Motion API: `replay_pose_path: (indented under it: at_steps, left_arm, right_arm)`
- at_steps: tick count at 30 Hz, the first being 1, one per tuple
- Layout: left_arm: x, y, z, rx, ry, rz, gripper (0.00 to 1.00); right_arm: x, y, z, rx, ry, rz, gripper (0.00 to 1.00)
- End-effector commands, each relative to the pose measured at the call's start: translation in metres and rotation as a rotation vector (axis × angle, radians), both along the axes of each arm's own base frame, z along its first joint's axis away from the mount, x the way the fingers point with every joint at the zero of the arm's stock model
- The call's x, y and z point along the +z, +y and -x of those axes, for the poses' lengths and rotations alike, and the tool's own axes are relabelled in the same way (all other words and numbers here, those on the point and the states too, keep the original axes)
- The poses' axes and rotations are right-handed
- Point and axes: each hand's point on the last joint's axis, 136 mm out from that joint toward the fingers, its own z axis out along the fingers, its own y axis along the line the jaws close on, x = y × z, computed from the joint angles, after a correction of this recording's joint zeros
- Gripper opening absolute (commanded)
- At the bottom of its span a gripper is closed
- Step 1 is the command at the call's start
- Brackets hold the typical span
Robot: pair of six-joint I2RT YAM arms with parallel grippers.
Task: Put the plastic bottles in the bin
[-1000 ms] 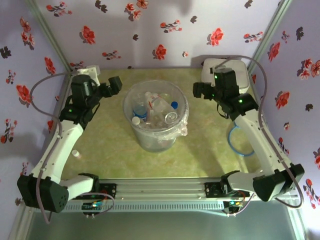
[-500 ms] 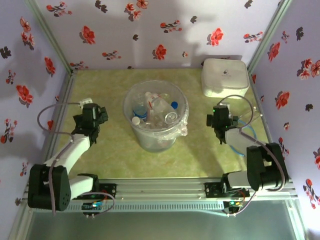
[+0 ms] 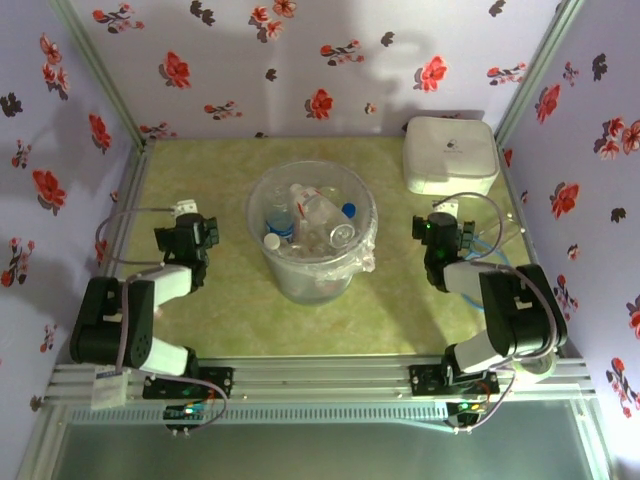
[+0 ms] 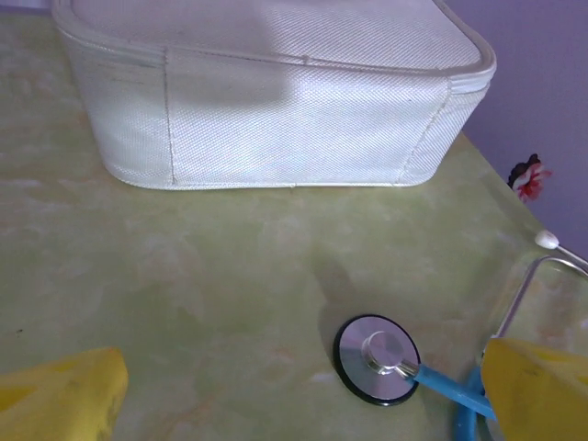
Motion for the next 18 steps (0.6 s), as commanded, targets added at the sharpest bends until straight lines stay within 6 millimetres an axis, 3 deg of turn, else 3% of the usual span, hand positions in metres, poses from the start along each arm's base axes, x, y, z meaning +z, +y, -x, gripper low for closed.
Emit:
replay_pose_path:
  at_steps: [1,5,8,14,18]
  left_arm:
    - [0.010,0.002,-0.013,-0.045,-0.107,-0.050,1.00]
    - [-0.002,0.009,-0.009,-0.075,-0.098,0.076,1.00]
    - [-0.009,0.008,-0.007,-0.086,-0.100,0.088,1.00]
    - [-0.007,0.009,-0.009,-0.087,-0.126,0.075,1.00]
    - [-0.007,0.009,-0.009,-0.089,-0.126,0.073,1.00]
  right_arm:
    - [0.013,-0.003,-0.001,0.009,-0.108,-0.027,1.00]
    - [0.003,-0.015,0.007,0.014,-0.157,-0.127,1.00]
    - [-0.002,-0.019,0.001,0.008,-0.168,-0.144,1.00]
    - [-0.003,-0.038,0.005,-0.110,-0.144,-0.150,1.00]
    - [-0.001,-0.037,0.005,-0.099,-0.161,-0.145,0.99]
